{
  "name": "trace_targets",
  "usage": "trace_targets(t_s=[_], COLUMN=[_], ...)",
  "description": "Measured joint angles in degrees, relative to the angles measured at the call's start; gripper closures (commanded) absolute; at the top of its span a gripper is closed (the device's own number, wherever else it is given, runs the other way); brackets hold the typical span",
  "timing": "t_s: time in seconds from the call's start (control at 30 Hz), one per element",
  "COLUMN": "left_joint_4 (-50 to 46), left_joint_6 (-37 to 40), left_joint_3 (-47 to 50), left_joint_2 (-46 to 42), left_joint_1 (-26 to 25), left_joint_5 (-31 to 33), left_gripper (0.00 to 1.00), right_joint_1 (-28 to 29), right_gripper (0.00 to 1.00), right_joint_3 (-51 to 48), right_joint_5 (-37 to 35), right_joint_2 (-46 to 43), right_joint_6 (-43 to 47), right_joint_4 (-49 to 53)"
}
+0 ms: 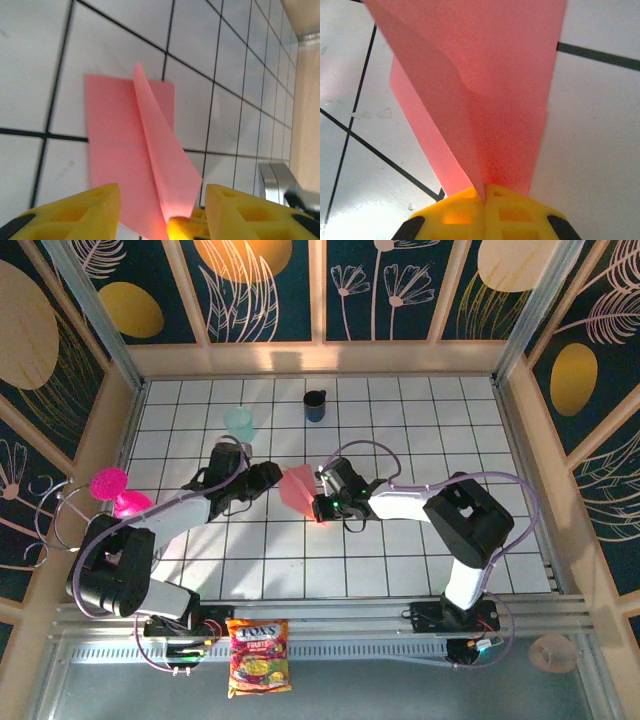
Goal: Fold a paper plane with a square sheet of paper (pick it up from the middle)
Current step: Fourth fold the wing at the center of the table.
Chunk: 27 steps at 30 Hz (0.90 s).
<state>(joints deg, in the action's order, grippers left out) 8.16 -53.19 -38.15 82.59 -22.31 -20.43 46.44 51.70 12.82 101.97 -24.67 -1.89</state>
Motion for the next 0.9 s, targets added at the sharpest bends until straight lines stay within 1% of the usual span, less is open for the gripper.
trace_targets(t_s=[0.13,0.23,0.37,0.6,0.9], left_joint_4=[4.61,8.00,10.95,14.64,14.08], left_joint_6=[-1.38,-2.89,-4.31,-4.59,-3.93], left_joint_3=[2.10,4.07,5.64,5.75,4.00], left_joint_2=[2.58,4.61,6.54,8.00,9.09], left_joint_1=[-3.13,-4.33,-4.90,-5.25,-5.53], left_joint_5=[-1.49,-2.56,-3.39,-4.70,-4.83], left_gripper=[0.53,0.53,0.55,0.56,0.54], right_joint_1=[-0.81,-1.77,-3.06,-4.83,-5.20], right_gripper=[0.98,0.98,0.98,0.97,0.97], right_joint_3=[-1.51,-2.67,-3.72,-4.94,-5.49], right_joint_5=[3.19,5.51,8.72,13.94,16.44], right_joint_2=[-0.15,-0.15,-0.15,-0.09,0.50], right_joint_6=[-1.46,-2.54,-3.85,-5.79,-6.91], right_joint_4=[-2.16,-3.69,-5.95,-9.88,-11.54])
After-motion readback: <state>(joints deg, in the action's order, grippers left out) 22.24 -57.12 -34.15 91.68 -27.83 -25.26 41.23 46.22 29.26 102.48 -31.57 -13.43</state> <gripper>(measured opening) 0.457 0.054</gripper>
